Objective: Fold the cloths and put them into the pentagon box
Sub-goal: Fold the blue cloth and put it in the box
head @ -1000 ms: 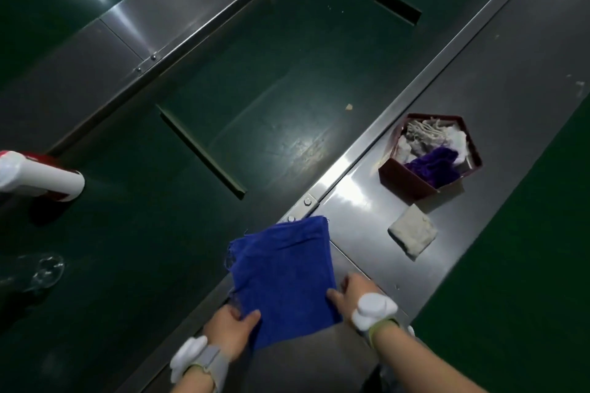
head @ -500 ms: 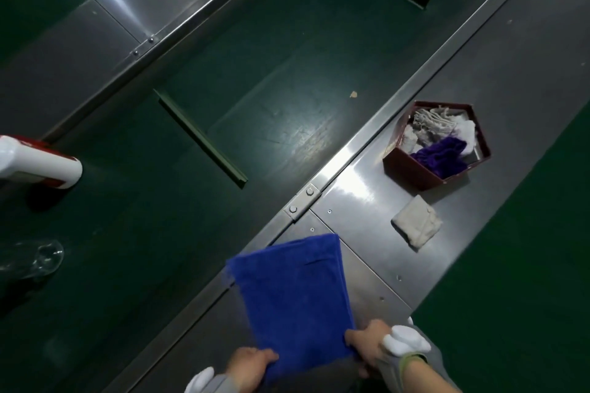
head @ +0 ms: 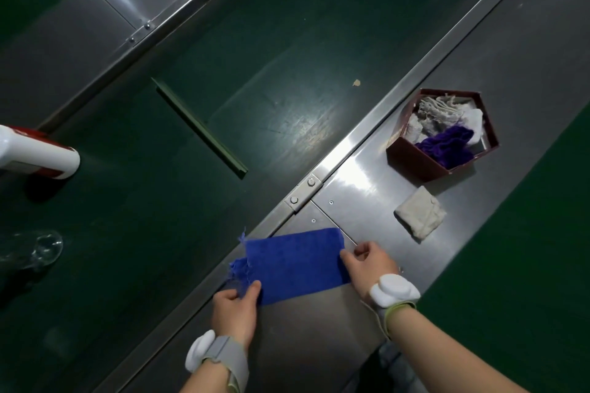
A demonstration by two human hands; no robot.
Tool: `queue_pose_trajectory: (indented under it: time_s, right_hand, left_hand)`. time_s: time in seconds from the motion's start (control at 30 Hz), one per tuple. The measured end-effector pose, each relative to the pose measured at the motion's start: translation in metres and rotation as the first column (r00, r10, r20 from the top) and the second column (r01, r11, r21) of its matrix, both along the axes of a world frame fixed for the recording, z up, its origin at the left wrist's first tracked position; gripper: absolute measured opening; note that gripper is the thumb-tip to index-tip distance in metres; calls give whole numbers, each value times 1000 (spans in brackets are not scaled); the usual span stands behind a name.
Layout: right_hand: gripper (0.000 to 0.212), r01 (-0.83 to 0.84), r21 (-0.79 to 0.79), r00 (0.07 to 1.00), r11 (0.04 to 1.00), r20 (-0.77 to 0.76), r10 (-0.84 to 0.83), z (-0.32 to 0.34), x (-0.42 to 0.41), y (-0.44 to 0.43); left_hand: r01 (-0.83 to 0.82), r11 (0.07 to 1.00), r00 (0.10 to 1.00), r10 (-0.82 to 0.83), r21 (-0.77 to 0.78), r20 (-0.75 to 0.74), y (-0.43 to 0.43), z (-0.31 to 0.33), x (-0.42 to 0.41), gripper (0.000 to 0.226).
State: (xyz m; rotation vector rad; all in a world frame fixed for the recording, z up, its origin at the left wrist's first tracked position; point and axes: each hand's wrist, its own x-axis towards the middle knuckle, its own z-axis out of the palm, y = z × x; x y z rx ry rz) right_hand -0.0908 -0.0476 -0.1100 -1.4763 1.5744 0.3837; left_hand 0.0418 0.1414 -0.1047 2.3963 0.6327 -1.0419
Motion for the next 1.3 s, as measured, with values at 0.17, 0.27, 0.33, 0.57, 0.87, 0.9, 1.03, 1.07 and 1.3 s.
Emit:
queue_pose_trajectory:
  time_s: [0.17,0.27,0.33,0.57,0.87,0.9,1.03,1.07,1.3]
  right_hand:
    - [42,-98,7,995,995,-38,98,-13,8,19]
    - [27,-180,25,982,983,-51,181,-16,10,17]
    - [27,-232,74,972,970,-19,234,-14,8,13]
    - [27,-129,102,975,986,192,108,-11,-5,12]
    - [62,47,240,977,970,189,-95,-20,-7,5]
    - [67,64,254,975,965,189,-115,-21,-7,4]
    - [55,87,264,976,961,173,-136,-25,-5,10]
    - [49,44,248,985,968,148,-83,-27,-3,10]
    - [23,-33,548,980,836,184,-81,-4,-14,-9]
  left_hand:
    - [-95,995,995,95,33,-16,-10,-19,-2,68]
    - [-72,997,997,71,27,18,-16,-25,0,53]
    - [-9,1000,1000,9,-16,25,-19,-25,0,31]
    - [462,886,829,-412,-46,378,-42,2,-21,14]
    - [778,538,626,-702,-324,340,-79,14,-59,24]
    - [765,565,644,-657,-309,393,-79,13,-55,20]
    - [573,790,802,-488,-217,345,-72,3,-40,23]
    - [460,854,884,-415,-243,214,-72,0,-38,29]
    - [-97,939,920,-42,-331,-389,-71,3,-39,16]
